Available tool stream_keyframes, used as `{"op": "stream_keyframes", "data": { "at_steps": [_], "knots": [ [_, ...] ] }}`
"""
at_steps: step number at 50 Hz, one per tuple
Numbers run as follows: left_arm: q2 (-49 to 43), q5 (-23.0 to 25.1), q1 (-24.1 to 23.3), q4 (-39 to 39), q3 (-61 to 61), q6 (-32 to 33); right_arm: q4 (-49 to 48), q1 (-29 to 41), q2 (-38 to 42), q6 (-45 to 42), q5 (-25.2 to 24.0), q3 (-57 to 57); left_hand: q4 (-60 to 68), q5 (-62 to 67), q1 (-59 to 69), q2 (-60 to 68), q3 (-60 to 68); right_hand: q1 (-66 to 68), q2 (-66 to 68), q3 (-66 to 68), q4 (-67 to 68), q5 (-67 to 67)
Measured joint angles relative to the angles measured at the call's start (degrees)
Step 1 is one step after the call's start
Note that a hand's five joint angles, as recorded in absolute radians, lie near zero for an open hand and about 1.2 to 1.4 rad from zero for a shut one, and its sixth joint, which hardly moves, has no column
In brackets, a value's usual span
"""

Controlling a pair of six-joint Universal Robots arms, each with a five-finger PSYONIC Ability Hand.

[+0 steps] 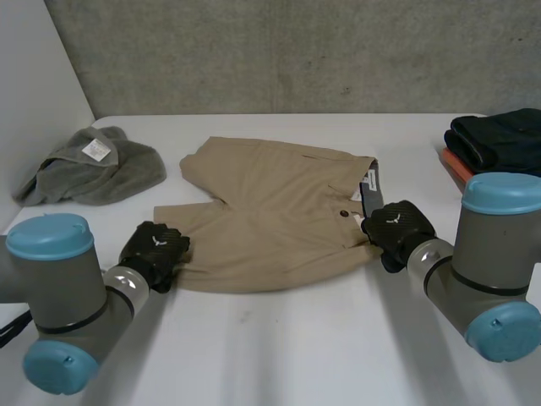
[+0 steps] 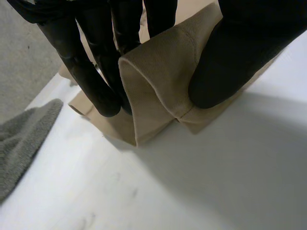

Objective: Fold the laundry.

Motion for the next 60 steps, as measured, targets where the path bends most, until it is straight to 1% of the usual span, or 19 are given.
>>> {"op": "stream_keyframes", "data": {
  "at_steps": [3, 7, 12, 13, 15, 16, 18, 20, 25, 27, 31, 39, 40, 44, 46, 50, 53, 56, 60],
  "knots": [
    [0.14, -1.01, -0.31, 0.63, -0.08, 2.10, 1.12, -0.10, -0.79, 0.19, -0.05, -0.09, 0.17, 0.00, 0.00, 0.28, 0.24, 0.00, 0.00, 0.00, 0.00, 0.00],
    [3.67, -2.77, -1.11, 0.16, -2.11, 3.96, 4.22, -0.29, -2.67, -0.25, -0.31, -0.08, 0.18, 0.00, 0.00, 0.28, 0.24, 0.00, 0.00, 0.00, 0.00, 0.00],
    [14.94, -4.70, -2.89, -3.66, -7.11, 4.37, 15.38, -1.50, -7.69, -5.17, -2.42, -0.11, 0.19, 0.00, 0.00, 0.28, 0.24, 0.00, 0.00, 0.00, 0.00, 0.00],
    [18.49, -4.94, -3.36, -5.68, -8.50, 4.31, 19.77, -2.13, -9.25, -7.68, -3.67, -0.11, 0.19, 0.00, 0.00, 0.29, 0.25, 0.00, 0.00, 0.00, 0.00, 0.00],
    [22.00, -5.06, -3.81, -8.54, -9.84, 4.26, 22.92, -2.61, -10.24, -9.61, -4.66, -0.09, 0.19, 0.00, 0.00, 0.29, 0.25, 0.00, 0.00, 0.00, 0.00, 0.00],
    [24.86, -5.01, -4.19, -11.85, -10.87, 4.25, 28.41, -3.45, -11.73, -13.24, -6.47, 0.00, 0.19, 0.00, 0.00, 0.30, 0.25, 0.00, 0.00, 0.00, 0.00, 0.00],
    [27.26, -4.86, -4.53, -15.93, -11.68, 4.25, 33.19, -4.22, -12.78, -16.71, -8.04, 0.16, 0.20, 0.00, 0.00, 0.38, 0.33, 0.00, 0.00, 0.00, 0.00, 0.00],
    [29.48, -4.45, -4.96, -23.20, -12.36, 4.24, 39.35, -5.36, -13.79, -21.79, -9.82, 0.56, 0.21, 0.00, 0.00, 0.42, 0.37, -0.05, 0.00, 0.00, 0.00, 0.00],
    [29.69, -3.40, -5.62, -37.80, -12.13, 4.30, 50.19, -7.76, -14.30, -32.90, -12.06, 1.77, 0.22, 0.00, 0.00, 0.42, 0.37, -0.05, 0.00, 0.00, 0.00, 0.00],
    [28.50, -3.06, -5.81, -41.45, -11.37, 4.31, 52.18, -8.27, -13.79, -35.73, -12.21, 2.03, 0.22, 0.00, 0.00, 0.42, 0.37, -0.05, 0.00, 0.00, 0.00, 0.00],
    [25.12, -2.85, -6.15, -44.24, -8.80, 4.32, 52.98, -8.58, -12.49, -37.22, -12.08, 1.80, 0.22, 0.00, 0.00, 0.42, 0.37, -0.05, 0.00, 0.00, 0.00, 0.00],
    [16.28, -4.49, -6.91, -39.37, 1.15, 3.81, 45.73, -8.15, -9.01, -27.46, -11.35, -3.09, 0.23, 0.47, 0.00, 0.42, 0.37, -0.05, 0.00, 0.00, 0.00, 0.43],
    [12.80, -5.47, -6.97, -35.60, 6.07, 3.48, 40.90, -7.75, -7.41, -21.92, -10.50, -6.52, 0.23, 0.54, 0.00, 0.42, 0.37, -0.05, 0.00, 0.00, 0.00, 0.69],
    [8.73, -7.66, -6.37, -28.82, 15.39, 2.59, 32.79, -6.76, -5.63, -14.42, -7.63, -13.42, 0.26, 0.54, 0.00, 0.44, 0.46, -0.05, 0.00, 0.00, 0.01, 0.69],
    [7.35, -9.23, -5.69, -23.74, 22.24, 0.88, 26.67, -5.94, -5.12, -9.65, -4.60, -18.67, 0.30, 0.54, 0.00, 0.45, 0.47, -0.05, 0.00, 0.00, 0.02, 0.69],
    [8.82, -11.67, -4.64, -13.17, 34.11, -5.77, 11.96, -4.28, -6.67, 0.41, 2.28, -28.28, 0.41, 0.54, 0.00, 0.46, 0.48, -0.05, 0.00, 0.00, 0.02, 0.69],
    [12.27, -13.56, -3.84, -6.51, 40.87, -11.50, 1.02, -3.41, -9.35, 7.17, 5.69, -32.64, 0.42, 0.54, 0.00, 0.46, 0.48, -0.05, 0.00, 0.00, 0.02, 0.70],
    [15.28, -15.25, -3.01, -2.96, 44.87, -15.28, -7.81, -2.94, -11.84, 12.11, 7.49, -34.89, 0.42, 0.54, 0.00, 0.46, 0.48, -0.05, 0.00, 0.00, 0.02, 0.70],
    [17.12, -16.16, -2.57, -2.78, 46.23, -17.28, -13.00, -2.53, -12.81, 14.61, 8.07, -36.06, 0.42, 0.87, 0.00, 0.46, 0.48, -0.05, 0.00, 0.00, 0.02, 0.70]
  ]
}}
